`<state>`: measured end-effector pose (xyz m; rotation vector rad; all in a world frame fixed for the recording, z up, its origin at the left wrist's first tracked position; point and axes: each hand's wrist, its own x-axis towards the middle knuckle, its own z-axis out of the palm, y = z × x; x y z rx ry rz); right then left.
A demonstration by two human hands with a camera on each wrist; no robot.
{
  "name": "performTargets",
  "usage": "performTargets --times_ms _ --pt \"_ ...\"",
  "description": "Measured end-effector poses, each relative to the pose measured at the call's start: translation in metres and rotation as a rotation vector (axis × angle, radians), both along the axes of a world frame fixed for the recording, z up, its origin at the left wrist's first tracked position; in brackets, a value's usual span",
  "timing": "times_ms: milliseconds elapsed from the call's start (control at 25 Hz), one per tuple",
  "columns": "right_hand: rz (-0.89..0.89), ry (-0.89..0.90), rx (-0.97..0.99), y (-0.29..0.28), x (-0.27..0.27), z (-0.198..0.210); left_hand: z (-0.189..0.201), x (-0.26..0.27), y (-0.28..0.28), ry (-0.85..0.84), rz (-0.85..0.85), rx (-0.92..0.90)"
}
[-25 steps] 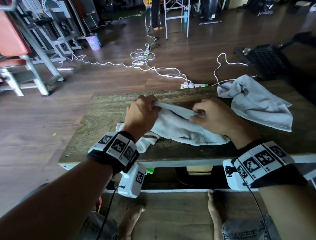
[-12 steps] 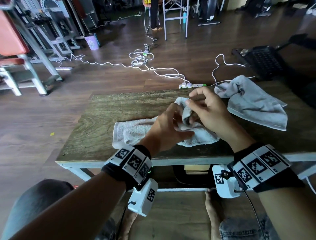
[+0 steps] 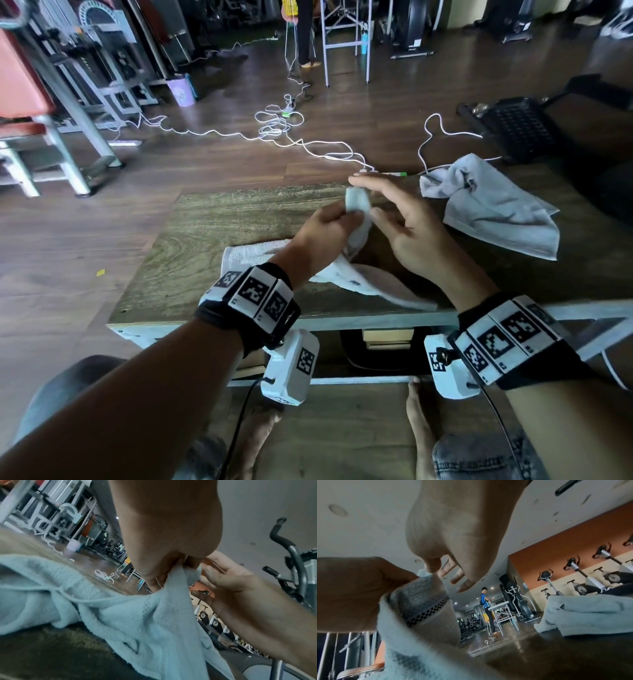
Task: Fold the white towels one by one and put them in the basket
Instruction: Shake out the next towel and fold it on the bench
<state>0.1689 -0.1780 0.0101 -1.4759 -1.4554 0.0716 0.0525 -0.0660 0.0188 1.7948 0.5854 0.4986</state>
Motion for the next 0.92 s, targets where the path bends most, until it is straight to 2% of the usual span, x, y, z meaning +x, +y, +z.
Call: performTargets --times_ms 80,160,280,360,520,640,720,800,920 --pt "-0.005 0.004 0.008 0.001 -0.003 0.000 0.000 -0.001 0.004 -0.004 -0.080 0.033" --pt "-0.074 0.030 0.025 -0.001 -0.001 -0.001 -0.002 -0.006 0.012 0.068 -0.066 0.139" --pt "-0.198 0.114 0.107 -0.005 0.004 -0.001 -0.005 -0.022 0.021 0.163 0.019 0.459" --pt "-0.246 0.168 0.163 -0.006 0.003 0.000 -0.008 -0.036 0.031 0.132 0.139 0.534" --pt "-0.305 0.176 0.260 -0.018 0.002 -0.001 -0.017 -0.065 0.061 0.214 0.361 0.436" --pt "-0.291 0.090 0.155 -0.032 0.003 -0.010 -0.020 -0.090 0.081 0.242 0.435 0.265" --pt "-0.272 0.013 -0.040 -0.039 0.002 -0.020 -0.017 -0.099 0.086 0.202 0.374 0.179" --pt "-0.254 -0.079 -0.182 -0.045 0.000 -0.029 -0.010 -0.100 0.087 0.236 0.275 0.184" --pt "-0.368 -0.018 -0.218 -0.050 0.001 -0.030 0.002 -0.102 0.089 0.297 0.159 0.246"
